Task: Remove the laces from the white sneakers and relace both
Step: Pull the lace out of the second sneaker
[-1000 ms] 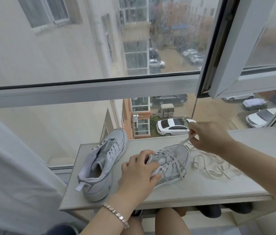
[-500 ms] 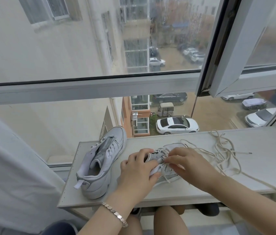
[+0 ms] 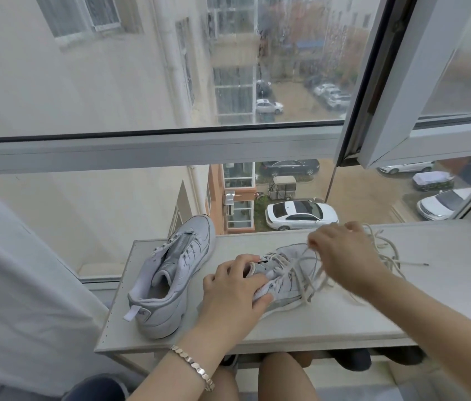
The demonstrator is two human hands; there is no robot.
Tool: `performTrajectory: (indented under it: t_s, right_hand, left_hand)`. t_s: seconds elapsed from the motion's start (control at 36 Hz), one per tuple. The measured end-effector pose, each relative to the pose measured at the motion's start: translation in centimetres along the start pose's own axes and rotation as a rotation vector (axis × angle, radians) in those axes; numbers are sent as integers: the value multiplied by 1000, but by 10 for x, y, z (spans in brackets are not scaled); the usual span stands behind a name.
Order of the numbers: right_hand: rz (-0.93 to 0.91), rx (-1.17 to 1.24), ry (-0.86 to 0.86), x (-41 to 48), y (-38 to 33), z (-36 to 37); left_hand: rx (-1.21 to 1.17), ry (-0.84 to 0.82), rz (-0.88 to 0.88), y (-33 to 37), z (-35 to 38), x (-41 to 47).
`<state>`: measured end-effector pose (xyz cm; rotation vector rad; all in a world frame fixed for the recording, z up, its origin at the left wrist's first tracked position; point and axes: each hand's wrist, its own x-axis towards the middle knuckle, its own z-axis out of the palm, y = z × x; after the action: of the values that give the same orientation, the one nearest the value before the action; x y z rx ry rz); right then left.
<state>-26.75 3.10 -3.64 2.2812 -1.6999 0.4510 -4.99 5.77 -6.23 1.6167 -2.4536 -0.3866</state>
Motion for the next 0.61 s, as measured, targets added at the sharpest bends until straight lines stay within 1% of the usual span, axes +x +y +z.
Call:
performTrajectory:
  t_s: [0.08, 0.17, 0.22, 0.28, 0.33, 0.39, 0.5, 0.61]
  right_hand:
    - [189, -23, -121, -1, 19, -1]
    - [256, -43, -200, -7, 12, 7]
    - [267, 30, -227, -9, 2, 11]
    - [157, 161, -230, -12, -9, 11]
    - [-15, 292, -212, -16, -24, 5]
    - [-123, 296, -159, -21, -34, 3]
    - [-144, 306, -14, -19, -36, 5]
    - [-174, 288, 54, -19, -34, 9]
  left_hand:
    - [3, -2, -22, 3, 1, 1]
    - [5, 7, -32, 5, 3, 1]
    - [-4, 4, -31, 4, 3, 1]
    - [-14, 0, -32, 4, 3, 2]
    - [-9, -4, -31, 4, 2, 2]
    - [7, -11, -28, 4, 2, 1]
    - [1, -14, -33, 5, 1, 1]
    - [10, -11, -34, 5, 1, 2]
